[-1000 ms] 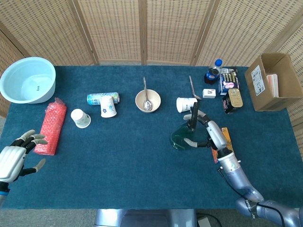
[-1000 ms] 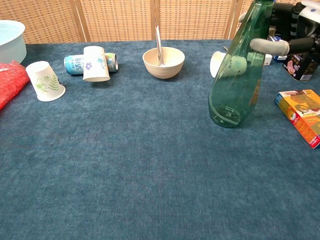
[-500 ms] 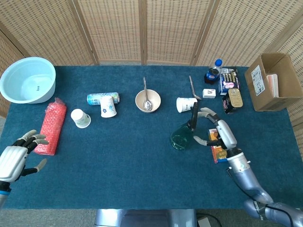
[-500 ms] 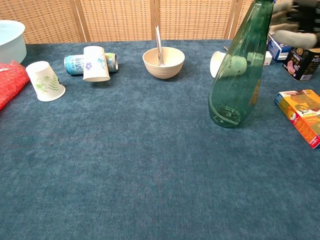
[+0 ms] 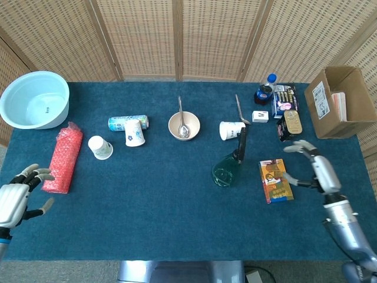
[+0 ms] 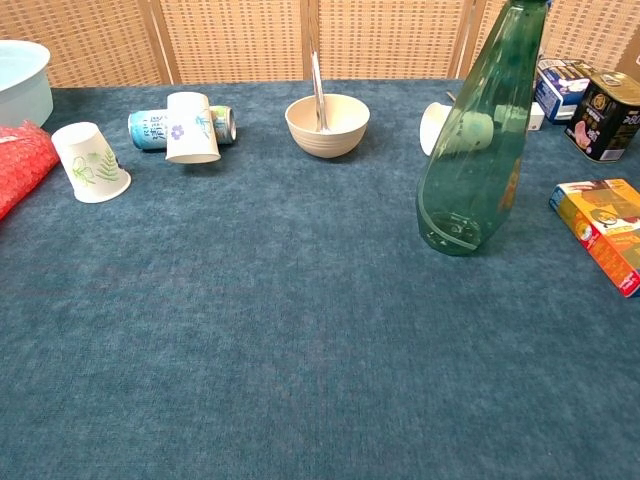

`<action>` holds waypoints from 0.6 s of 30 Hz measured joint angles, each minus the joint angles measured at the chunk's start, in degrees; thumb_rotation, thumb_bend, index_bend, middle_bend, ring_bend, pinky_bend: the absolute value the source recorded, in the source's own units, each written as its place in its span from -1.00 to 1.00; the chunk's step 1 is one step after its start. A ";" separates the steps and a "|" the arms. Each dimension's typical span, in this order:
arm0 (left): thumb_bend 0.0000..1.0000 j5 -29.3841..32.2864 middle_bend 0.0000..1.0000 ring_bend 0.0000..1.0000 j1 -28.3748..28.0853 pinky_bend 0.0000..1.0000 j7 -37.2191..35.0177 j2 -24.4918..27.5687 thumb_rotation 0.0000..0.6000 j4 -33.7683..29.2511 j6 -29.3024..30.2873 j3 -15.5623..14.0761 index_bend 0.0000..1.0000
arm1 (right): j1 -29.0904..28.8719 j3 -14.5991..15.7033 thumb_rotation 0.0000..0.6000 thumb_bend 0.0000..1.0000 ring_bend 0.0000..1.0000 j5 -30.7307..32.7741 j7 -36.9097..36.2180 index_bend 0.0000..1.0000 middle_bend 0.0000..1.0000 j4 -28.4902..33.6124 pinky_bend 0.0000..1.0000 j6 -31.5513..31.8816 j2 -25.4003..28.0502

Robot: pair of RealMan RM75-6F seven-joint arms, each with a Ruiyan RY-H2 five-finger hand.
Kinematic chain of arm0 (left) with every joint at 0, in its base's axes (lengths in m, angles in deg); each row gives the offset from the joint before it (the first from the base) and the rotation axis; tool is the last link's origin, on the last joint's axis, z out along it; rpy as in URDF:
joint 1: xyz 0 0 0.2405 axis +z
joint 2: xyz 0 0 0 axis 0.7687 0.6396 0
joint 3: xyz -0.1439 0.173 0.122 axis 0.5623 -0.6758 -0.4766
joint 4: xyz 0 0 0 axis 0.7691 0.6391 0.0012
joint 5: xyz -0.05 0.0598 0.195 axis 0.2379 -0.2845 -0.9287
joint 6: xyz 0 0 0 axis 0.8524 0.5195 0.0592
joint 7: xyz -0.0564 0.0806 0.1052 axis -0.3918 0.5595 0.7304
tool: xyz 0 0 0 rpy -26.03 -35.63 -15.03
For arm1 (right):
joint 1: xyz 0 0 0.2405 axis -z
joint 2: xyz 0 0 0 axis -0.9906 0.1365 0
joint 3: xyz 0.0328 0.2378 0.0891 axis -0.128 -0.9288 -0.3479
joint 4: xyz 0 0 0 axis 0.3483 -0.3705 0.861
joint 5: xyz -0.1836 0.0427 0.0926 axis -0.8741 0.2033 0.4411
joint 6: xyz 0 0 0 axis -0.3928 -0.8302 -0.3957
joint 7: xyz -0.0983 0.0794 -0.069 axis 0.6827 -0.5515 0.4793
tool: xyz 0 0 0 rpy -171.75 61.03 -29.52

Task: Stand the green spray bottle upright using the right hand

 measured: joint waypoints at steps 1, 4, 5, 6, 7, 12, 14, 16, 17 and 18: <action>-0.27 0.55 -0.44 -0.67 0.25 -0.49 0.36 -0.35 1.00 0.16 0.08 -0.01 -0.31 | 0.56 0.11 1.00 -0.41 -0.65 0.66 1.34 -0.25 -0.30 -0.11 -0.73 -0.13 0.64; -0.27 1.63 -0.43 -0.66 1.22 -0.49 1.16 -1.39 1.00 0.78 0.55 -0.19 -0.26 | 1.87 0.11 1.00 -0.41 -0.65 2.59 6.60 -0.16 -0.26 -0.17 -0.73 -0.23 1.70; -0.27 1.68 -0.42 -0.66 1.42 -0.49 1.25 -1.58 1.00 0.95 0.80 -0.24 -0.26 | 2.27 0.06 1.00 -0.41 -0.65 3.26 8.66 -0.13 -0.26 -0.14 -0.73 -0.19 1.92; -0.27 1.69 -0.42 -0.66 1.73 -0.49 1.34 -1.92 1.00 1.24 1.24 -0.32 -0.25 | 2.68 -0.02 1.00 -0.42 -0.65 3.96 10.94 -0.12 -0.26 -0.08 -0.73 -0.09 2.11; -0.27 1.67 -0.41 -0.66 2.03 -0.49 1.35 -2.21 1.00 1.47 1.63 -0.39 -0.25 | 3.26 -0.14 1.00 -0.41 -0.65 4.92 14.26 -0.10 -0.26 0.05 -0.73 0.14 2.32; -0.27 0.94 -0.40 -0.65 3.72 -0.49 1.04 -3.46 1.00 2.97 3.89 -0.96 -0.24 | 5.79 -0.62 1.00 -0.43 -0.65 8.53 29.56 -0.06 -0.23 1.07 -0.73 2.00 3.02; -0.27 0.82 -0.39 -0.64 4.45 -0.49 1.31 -3.95 1.00 3.58 4.79 -1.16 -0.24 | 7.03 -0.76 1.00 -0.44 -0.65 10.02 36.47 -0.05 -0.23 1.84 -0.74 3.12 3.34; -0.27 0.57 -0.39 -0.64 5.35 -0.49 1.31 -4.44 1.00 4.12 5.64 -1.52 -0.23 | 8.49 -0.89 1.00 -0.45 -0.65 11.62 42.71 -0.05 -0.23 3.30 -0.73 4.33 3.80; -0.27 0.45 -0.39 -0.64 5.66 -0.49 1.11 -4.56 1.00 4.24 5.87 -1.66 -0.23 | 9.21 -0.94 1.00 -0.45 -0.65 12.30 44.89 -0.05 -0.23 4.29 -0.73 4.86 4.06; -0.27 0.29 -0.39 -0.64 6.01 -0.49 0.82 -4.72 1.00 4.41 6.17 -1.84 -0.23 | 9.93 -1.00 1.00 -0.46 -0.65 12.93 46.58 -0.05 -0.23 5.39 -0.73 5.40 4.34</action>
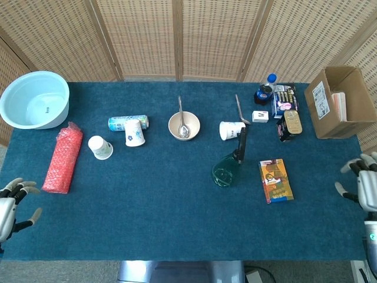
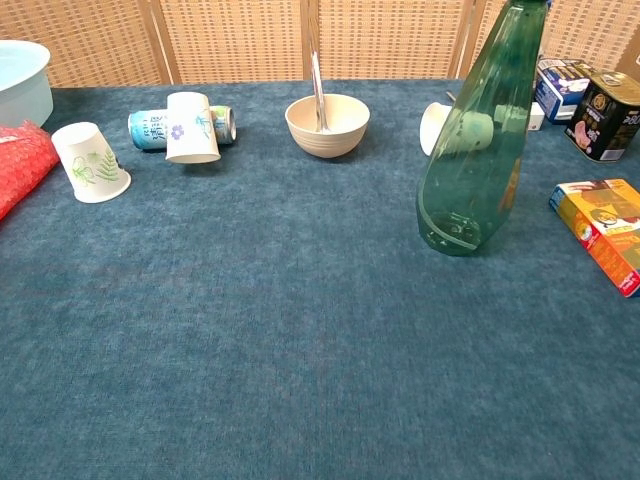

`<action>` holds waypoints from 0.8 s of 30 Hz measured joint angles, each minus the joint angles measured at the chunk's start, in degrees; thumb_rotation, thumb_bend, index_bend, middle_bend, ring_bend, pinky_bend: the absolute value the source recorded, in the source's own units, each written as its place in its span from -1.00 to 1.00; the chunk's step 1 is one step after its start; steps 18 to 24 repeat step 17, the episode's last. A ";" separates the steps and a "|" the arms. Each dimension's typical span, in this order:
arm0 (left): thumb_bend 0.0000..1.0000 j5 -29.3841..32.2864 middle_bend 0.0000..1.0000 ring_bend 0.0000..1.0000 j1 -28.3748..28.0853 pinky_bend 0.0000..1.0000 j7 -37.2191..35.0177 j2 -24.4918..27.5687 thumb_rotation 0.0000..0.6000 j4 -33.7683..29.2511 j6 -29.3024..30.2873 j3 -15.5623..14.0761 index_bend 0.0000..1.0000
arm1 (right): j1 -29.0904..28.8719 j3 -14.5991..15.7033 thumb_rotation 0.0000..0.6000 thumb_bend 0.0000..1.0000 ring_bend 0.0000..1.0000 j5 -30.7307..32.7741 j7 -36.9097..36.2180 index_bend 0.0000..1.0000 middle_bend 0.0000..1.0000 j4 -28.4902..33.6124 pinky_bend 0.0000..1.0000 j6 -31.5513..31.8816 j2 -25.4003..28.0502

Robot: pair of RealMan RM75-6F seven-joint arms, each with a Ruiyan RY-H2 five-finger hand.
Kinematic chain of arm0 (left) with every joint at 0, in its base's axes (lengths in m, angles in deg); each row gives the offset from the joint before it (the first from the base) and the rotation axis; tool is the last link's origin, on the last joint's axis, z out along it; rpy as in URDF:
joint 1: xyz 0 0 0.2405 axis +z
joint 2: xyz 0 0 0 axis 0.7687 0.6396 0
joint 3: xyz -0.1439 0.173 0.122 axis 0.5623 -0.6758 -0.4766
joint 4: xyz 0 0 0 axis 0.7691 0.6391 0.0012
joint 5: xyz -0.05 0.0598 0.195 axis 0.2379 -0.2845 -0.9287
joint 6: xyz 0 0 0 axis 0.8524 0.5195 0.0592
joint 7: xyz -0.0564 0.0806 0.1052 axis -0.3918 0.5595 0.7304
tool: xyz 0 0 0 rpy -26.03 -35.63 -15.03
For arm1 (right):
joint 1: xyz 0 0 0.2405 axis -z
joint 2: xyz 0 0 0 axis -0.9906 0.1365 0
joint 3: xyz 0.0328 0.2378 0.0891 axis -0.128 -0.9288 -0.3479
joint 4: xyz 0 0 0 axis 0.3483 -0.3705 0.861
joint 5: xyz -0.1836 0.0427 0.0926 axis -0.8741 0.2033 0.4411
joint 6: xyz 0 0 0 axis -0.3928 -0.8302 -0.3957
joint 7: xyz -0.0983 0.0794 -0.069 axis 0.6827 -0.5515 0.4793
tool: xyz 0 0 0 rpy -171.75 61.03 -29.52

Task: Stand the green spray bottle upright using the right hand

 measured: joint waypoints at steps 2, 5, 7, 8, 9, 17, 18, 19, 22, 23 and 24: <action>-0.27 -0.33 -0.39 -0.64 0.50 -0.49 -0.38 -0.24 1.00 0.35 0.50 -0.28 -0.23 | 1.47 -0.10 1.00 -0.46 -0.65 1.03 2.43 -0.05 -0.23 2.26 -0.73 1.15 0.63; -0.27 -0.79 -0.39 -0.64 0.95 -0.49 -0.87 -0.32 1.00 0.63 0.74 -0.61 -0.23 | 2.95 -0.18 1.00 -0.47 -0.65 1.41 4.09 -0.06 -0.23 4.55 -0.73 2.35 1.41; -0.27 -0.99 -0.39 -0.64 1.07 -0.49 -0.80 -0.15 1.00 0.62 0.88 -0.64 -0.24 | 3.49 -0.18 1.00 -0.48 -0.65 0.94 4.15 -0.05 -0.23 5.59 -0.73 2.78 1.86; -0.27 -1.05 -0.39 -0.64 1.10 -0.49 -0.62 -0.09 1.00 0.58 0.96 -0.63 -0.24 | 3.63 -0.18 1.00 -0.48 -0.65 0.64 4.14 -0.05 -0.23 5.90 -0.74 2.89 2.02; -0.27 -1.09 -0.39 -0.64 1.17 -0.49 -0.20 0.00 1.00 0.48 1.06 -0.62 -0.24 | 3.75 -0.19 1.00 -0.48 -0.65 0.32 4.18 -0.05 -0.23 6.19 -0.73 2.98 2.16; -0.27 -1.20 -0.39 -0.64 1.46 -0.49 1.62 0.31 1.00 -0.63 1.35 -0.27 -0.24 | 4.23 -0.47 1.00 -0.49 -0.65 -0.50 3.97 -0.05 -0.23 8.29 -0.73 1.92 3.14; -0.27 -1.20 -0.39 -0.64 1.46 -0.49 1.62 0.31 1.00 -0.63 1.35 -0.27 -0.24 | 4.23 -0.47 1.00 -0.49 -0.65 -0.50 3.97 -0.05 -0.23 8.29 -0.73 1.92 3.14; -0.27 -1.20 -0.39 -0.64 1.46 -0.49 1.62 0.31 1.00 -0.63 1.35 -0.27 -0.24 | 4.23 -0.47 1.00 -0.49 -0.65 -0.50 3.97 -0.05 -0.23 8.29 -0.73 1.92 3.14; -0.27 -1.20 -0.39 -0.64 1.46 -0.49 1.62 0.31 1.00 -0.63 1.35 -0.27 -0.24 | 4.23 -0.47 1.00 -0.49 -0.65 -0.50 3.97 -0.05 -0.23 8.29 -0.73 1.92 3.14; -0.27 -1.20 -0.39 -0.64 1.46 -0.49 1.62 0.31 1.00 -0.63 1.35 -0.27 -0.24 | 4.23 -0.47 1.00 -0.49 -0.65 -0.50 3.97 -0.05 -0.23 8.29 -0.73 1.92 3.14; -0.27 -1.20 -0.39 -0.64 1.46 -0.49 1.62 0.31 1.00 -0.63 1.35 -0.27 -0.24 | 4.23 -0.47 1.00 -0.49 -0.65 -0.50 3.97 -0.05 -0.23 8.29 -0.73 1.92 3.14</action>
